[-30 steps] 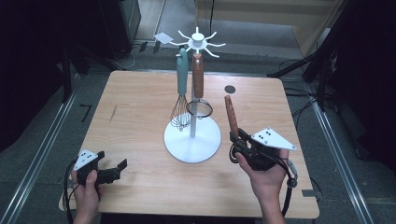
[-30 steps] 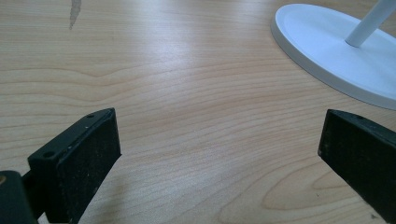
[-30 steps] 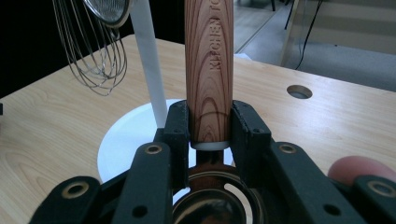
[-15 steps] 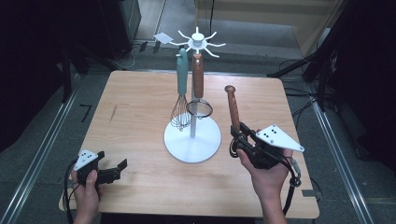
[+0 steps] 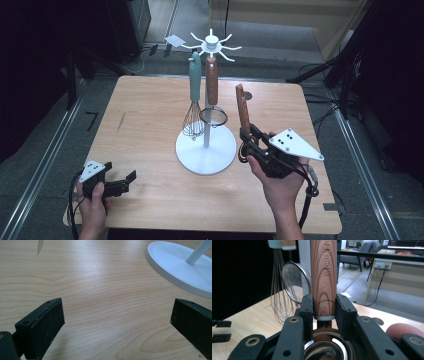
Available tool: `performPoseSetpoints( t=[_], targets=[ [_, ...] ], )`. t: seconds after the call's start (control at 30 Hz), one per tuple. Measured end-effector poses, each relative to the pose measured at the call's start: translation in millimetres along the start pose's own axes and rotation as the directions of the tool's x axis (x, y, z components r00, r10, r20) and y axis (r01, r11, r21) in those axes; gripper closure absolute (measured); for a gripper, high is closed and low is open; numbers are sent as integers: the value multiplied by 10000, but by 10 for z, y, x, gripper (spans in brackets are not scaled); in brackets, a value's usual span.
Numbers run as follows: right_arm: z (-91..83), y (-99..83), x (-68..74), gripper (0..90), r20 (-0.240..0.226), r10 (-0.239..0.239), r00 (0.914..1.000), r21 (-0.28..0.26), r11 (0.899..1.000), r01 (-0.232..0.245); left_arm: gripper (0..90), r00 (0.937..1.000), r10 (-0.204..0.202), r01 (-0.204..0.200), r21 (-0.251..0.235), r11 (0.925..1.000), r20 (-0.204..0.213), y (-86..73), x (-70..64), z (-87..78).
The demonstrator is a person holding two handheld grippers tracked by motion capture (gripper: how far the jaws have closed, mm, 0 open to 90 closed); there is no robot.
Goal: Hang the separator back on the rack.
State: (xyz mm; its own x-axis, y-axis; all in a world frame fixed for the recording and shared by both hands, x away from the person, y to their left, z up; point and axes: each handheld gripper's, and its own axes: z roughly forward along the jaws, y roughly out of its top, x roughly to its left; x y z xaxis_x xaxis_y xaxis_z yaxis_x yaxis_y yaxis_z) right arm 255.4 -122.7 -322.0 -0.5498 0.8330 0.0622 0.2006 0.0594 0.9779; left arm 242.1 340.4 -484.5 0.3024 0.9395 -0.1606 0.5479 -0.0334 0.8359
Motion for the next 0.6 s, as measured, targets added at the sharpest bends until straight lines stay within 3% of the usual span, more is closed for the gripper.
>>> performPoseSetpoints(
  t=[0.2,0.6],
  targets=[
    [19,82,58,714,-155,-167,9997,-261,9995,163,0,10000,8,-8,9,10000,9,0,1,0],
    [31,217,74,714,4,-323,9995,-698,9970,323,0,10000,-9,9,-7,10000,27,0,4,2]
  ],
)
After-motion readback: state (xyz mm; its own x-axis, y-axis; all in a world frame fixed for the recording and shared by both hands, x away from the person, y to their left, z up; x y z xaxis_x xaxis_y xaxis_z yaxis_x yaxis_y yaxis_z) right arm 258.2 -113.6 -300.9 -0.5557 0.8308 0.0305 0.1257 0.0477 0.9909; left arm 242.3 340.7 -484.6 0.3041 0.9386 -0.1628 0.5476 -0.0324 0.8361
